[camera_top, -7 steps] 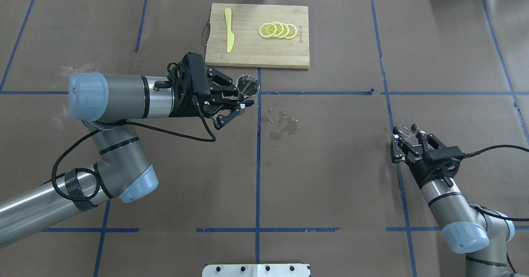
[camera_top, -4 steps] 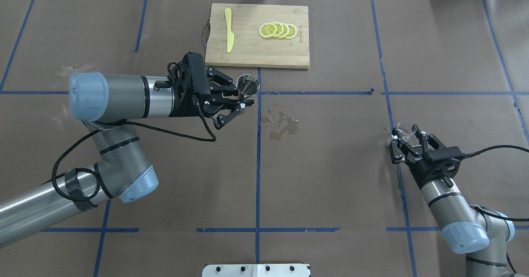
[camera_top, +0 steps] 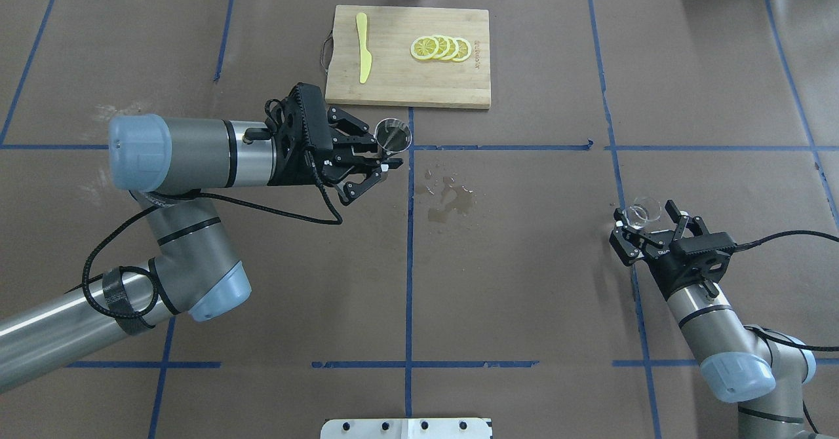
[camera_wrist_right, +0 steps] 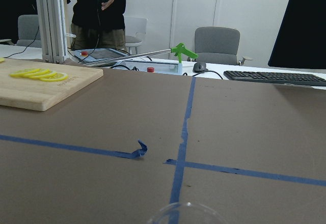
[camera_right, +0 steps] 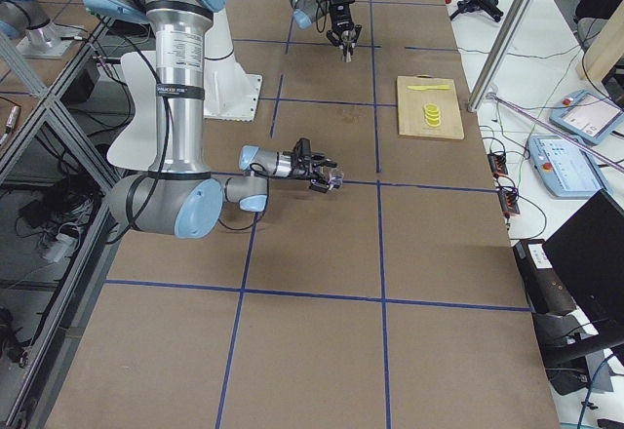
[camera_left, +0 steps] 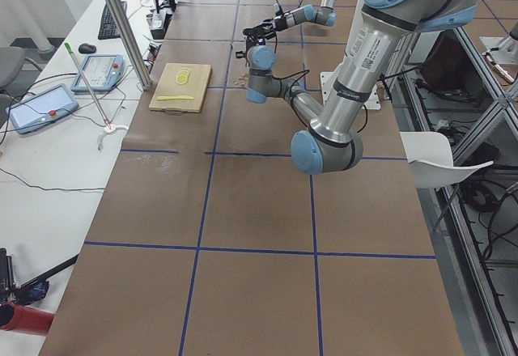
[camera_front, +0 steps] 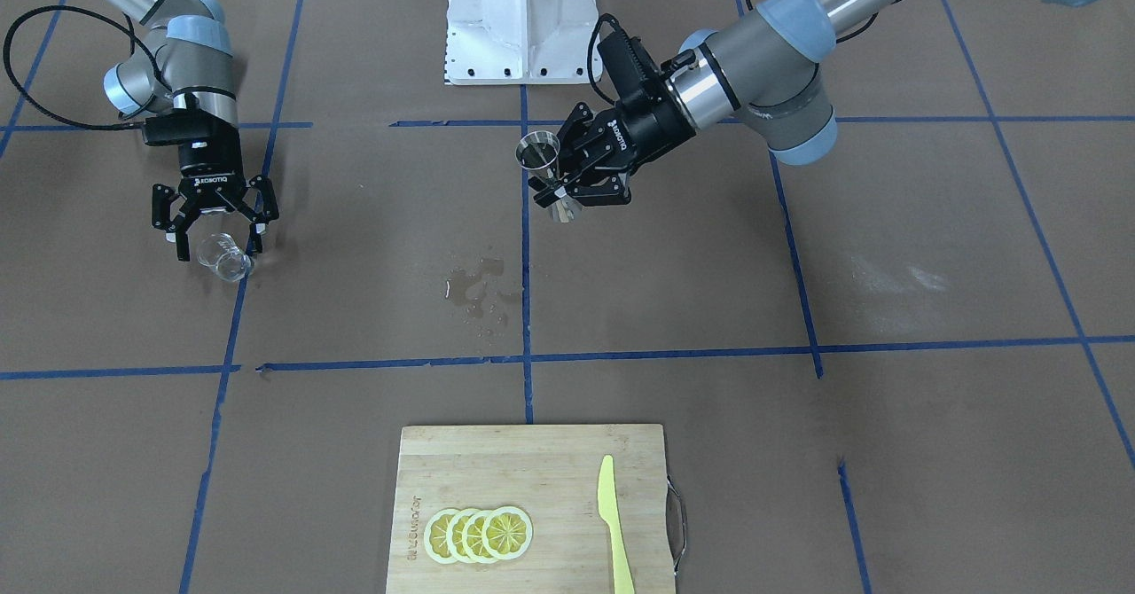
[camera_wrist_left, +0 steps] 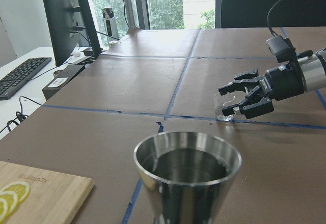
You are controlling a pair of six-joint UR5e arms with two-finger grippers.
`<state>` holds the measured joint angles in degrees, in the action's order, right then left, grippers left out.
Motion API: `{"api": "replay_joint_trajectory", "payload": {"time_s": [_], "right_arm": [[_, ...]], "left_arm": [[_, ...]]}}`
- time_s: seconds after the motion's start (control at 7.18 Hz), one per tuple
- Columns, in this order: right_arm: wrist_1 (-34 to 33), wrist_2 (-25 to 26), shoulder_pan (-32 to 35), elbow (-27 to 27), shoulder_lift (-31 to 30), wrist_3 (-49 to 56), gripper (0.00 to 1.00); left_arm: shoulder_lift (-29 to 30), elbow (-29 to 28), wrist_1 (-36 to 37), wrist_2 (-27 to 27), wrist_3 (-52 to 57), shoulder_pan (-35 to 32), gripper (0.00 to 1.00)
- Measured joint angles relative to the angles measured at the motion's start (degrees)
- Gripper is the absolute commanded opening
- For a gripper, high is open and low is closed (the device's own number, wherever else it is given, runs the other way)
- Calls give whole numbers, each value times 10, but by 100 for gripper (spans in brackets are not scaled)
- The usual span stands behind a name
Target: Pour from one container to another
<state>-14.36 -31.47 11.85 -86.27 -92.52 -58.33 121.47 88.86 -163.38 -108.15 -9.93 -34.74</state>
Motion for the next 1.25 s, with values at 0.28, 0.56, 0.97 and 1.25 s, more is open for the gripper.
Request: {"api": "replay_joint_trajectory", "payload": {"time_s": [0.28, 0.56, 0.97, 1.25], "right_arm": [[-1, 0, 2, -23, -2, 21, 100], [-4, -6, 10, -55, -7, 50, 100], [-25, -87, 64, -125, -35, 77, 100], [-130, -225, 160, -186, -40, 79, 100]], "left_arm": [[0, 0, 0, 0, 0, 0, 0], [0, 0, 0, 0, 0, 0, 0], [0, 1, 0, 1, 0, -1, 0], [-1, 1, 0, 1, 0, -1, 0]]}}
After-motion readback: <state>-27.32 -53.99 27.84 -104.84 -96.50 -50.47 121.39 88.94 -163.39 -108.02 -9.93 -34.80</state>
